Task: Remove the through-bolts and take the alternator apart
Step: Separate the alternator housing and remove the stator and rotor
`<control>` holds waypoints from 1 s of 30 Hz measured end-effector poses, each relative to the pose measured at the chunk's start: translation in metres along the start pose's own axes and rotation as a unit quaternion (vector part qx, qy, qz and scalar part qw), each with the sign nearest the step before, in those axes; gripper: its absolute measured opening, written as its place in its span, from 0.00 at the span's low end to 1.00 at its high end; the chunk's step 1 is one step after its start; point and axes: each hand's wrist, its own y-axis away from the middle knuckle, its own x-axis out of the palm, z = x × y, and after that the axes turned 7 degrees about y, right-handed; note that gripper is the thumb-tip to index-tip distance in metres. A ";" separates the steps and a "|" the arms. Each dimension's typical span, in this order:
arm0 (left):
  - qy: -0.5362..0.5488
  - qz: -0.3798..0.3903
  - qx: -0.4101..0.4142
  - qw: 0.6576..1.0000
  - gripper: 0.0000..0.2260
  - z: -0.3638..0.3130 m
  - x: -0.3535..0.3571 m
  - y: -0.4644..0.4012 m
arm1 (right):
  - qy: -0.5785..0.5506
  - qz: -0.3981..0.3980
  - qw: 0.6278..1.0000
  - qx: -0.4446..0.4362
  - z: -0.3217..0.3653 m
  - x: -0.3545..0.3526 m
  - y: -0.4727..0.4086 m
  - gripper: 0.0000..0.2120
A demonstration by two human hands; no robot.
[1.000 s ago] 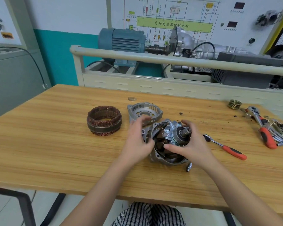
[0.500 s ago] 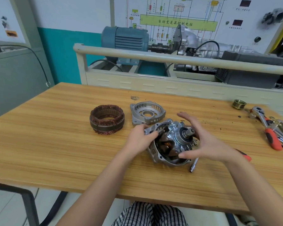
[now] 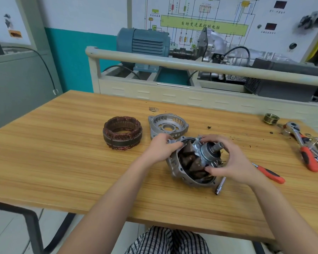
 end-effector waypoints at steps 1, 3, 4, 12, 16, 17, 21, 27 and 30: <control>0.002 0.008 -0.001 1.000 0.24 0.000 -0.001 -0.001 | 0.013 0.030 0.999 -0.028 0.000 -0.005 -0.001 0.32; 0.014 0.016 0.002 1.000 0.21 0.000 -0.003 -0.002 | 0.005 0.071 0.995 -0.067 -0.002 -0.009 -0.001 0.35; 0.020 0.016 0.003 1.000 0.20 0.000 -0.003 -0.002 | -0.009 0.082 0.994 -0.074 -0.003 -0.008 -0.002 0.36; 0.064 0.032 -0.008 0.997 0.13 0.003 -0.008 -0.006 | -0.097 -0.031 0.995 -0.016 -0.015 -0.008 -0.002 0.35; 0.082 0.033 -0.009 0.996 0.13 0.008 -0.010 -0.008 | -0.074 -0.093 0.991 0.057 -0.012 -0.011 -0.016 0.31; 0.088 0.029 -0.010 0.996 0.13 0.010 -0.010 -0.008 | -0.077 -0.107 0.988 0.084 -0.011 -0.009 -0.020 0.28; 0.102 0.020 -0.013 0.994 0.13 0.013 -0.008 -0.008 | -0.170 -0.248 0.936 0.183 -0.011 0.008 -0.016 0.11; 0.129 0.005 -0.027 0.991 0.13 0.010 -0.006 -0.008 | -0.236 -0.205 0.933 0.177 0.016 0.043 0.013 0.46; 0.144 0.004 -0.020 0.989 0.12 0.015 -0.008 -0.005 | -0.146 -0.177 0.958 0.174 0.019 0.053 0.010 0.55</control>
